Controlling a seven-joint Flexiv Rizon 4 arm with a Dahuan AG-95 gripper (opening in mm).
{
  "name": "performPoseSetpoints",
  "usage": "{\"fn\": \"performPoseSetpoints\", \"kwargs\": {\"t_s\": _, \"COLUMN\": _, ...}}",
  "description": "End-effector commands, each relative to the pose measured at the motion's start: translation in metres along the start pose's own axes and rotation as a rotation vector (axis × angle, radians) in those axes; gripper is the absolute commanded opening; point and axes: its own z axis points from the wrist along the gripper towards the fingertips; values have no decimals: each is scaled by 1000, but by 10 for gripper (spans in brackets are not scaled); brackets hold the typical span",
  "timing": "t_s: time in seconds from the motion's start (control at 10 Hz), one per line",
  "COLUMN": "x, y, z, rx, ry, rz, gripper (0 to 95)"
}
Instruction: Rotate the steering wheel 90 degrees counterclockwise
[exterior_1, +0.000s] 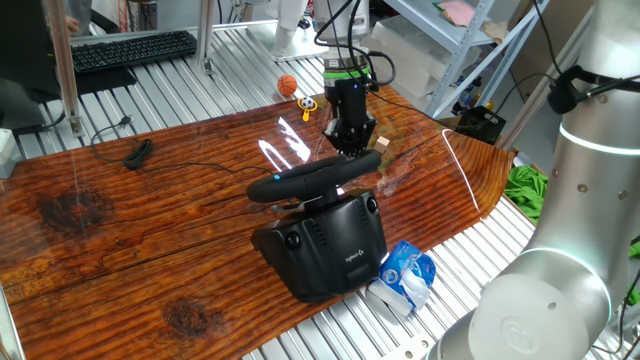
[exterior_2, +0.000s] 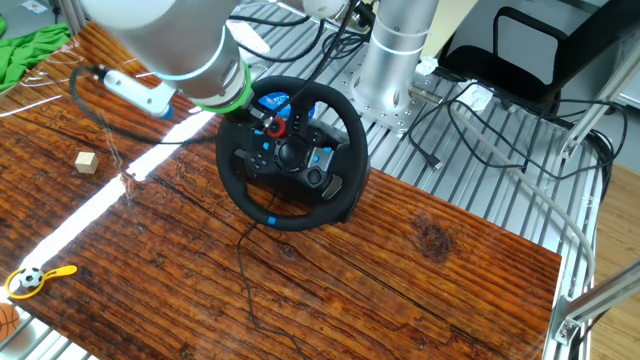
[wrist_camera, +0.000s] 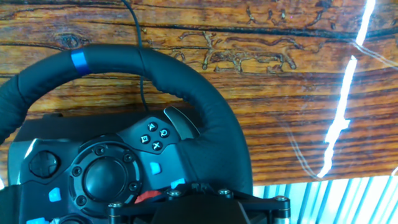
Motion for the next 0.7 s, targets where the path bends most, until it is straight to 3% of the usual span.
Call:
{"fn": "performPoseSetpoints", "kwargs": {"t_s": 0.1, "x": 2, "y": -1, "z": -1, "rx": -2, "ry": 1, "rz": 1, "gripper": 0}}
{"fn": "performPoseSetpoints", "kwargs": {"t_s": 0.7, "x": -6, "y": -4, "z": -3, "rx": -8, "ry": -7, "rz": -3, "gripper": 0}}
